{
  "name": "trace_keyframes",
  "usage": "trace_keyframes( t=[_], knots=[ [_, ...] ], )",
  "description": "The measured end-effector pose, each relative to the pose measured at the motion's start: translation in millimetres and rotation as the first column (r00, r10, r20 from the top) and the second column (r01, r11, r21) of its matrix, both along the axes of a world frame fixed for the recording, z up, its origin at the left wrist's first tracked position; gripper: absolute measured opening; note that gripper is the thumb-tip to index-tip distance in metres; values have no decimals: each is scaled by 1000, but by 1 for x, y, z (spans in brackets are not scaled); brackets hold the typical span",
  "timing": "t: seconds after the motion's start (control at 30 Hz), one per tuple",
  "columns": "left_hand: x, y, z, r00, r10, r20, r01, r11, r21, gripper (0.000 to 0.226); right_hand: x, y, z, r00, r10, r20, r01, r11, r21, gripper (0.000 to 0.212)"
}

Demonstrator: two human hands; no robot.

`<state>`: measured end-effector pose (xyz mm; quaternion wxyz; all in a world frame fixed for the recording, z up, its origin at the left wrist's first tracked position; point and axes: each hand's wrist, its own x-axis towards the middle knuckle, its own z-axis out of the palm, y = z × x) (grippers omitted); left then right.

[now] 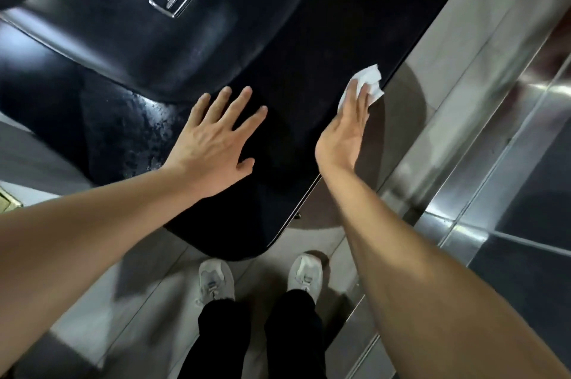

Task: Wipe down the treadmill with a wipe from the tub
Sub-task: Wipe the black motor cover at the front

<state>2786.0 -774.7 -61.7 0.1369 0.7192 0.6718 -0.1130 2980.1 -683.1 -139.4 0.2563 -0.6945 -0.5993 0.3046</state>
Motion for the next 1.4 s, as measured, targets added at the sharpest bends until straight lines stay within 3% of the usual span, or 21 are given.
trace_keyframes(
  t=[0.07,0.13,0.23,0.3,0.33,0.5,0.57,0.6,0.63,0.7,0.77,0.83,0.97,1.07,1.23,1.33,1.4],
  knots=[
    [1,6,1,1000,2,-13,-2,1000,-22,98,-11,-1,6,997,48,56,-50,998,36,71],
    [0,6,3,1000,0,-17,0,1000,-28,106,-17,-33,9,942,323,95,-332,938,97,67],
    [-1,-3,5,999,41,-15,-41,999,-6,106,-5,-77,10,688,705,172,-724,684,94,57],
    [0,-10,4,992,125,8,-125,992,16,105,3,-52,7,596,780,188,-803,581,135,59],
    [1,-13,4,988,155,21,-155,988,18,105,3,-32,5,606,775,177,-795,588,148,61],
    [3,-16,1,975,202,93,-202,979,-14,105,-33,81,15,884,449,129,-464,876,132,71],
    [5,-14,1,970,218,105,-217,976,-27,106,-57,88,15,902,410,136,-426,895,130,60],
    [6,-13,0,969,226,104,-224,974,-31,106,-68,77,20,881,467,72,-472,872,132,49],
    [7,-12,0,968,230,101,-228,973,-30,105,-72,62,20,808,588,50,-586,789,186,45],
    [9,-15,-1,970,231,73,-229,973,-26,102,-68,22,20,541,814,213,-828,472,302,49],
    [11,-16,-2,970,237,60,-236,972,-19,103,-54,19,17,438,859,265,-883,356,305,54],
    [14,-16,-3,969,239,57,-238,971,-23,107,-45,47,16,501,831,242,-850,418,321,60],
    [14,-16,-2,973,227,42,-226,974,-26,106,-38,130,20,802,504,321,-585,771,252,71],
    [15,-16,-2,973,228,37,-226,973,-37,108,-37,153,32,896,330,297,-388,907,161,59],
    [18,-15,-1,971,236,29,-234,971,-55,110,-47,107,33,968,181,175,-204,971,123,56],
    [19,-14,2,972,232,30,-229,970,-79,110,-64,49,35,870,422,254,-480,842,246,65],
    [17,-12,5,973,228,32,-224,970,-100,111,-49,26,28,816,532,228,-575,786,226,64]
  ],
)
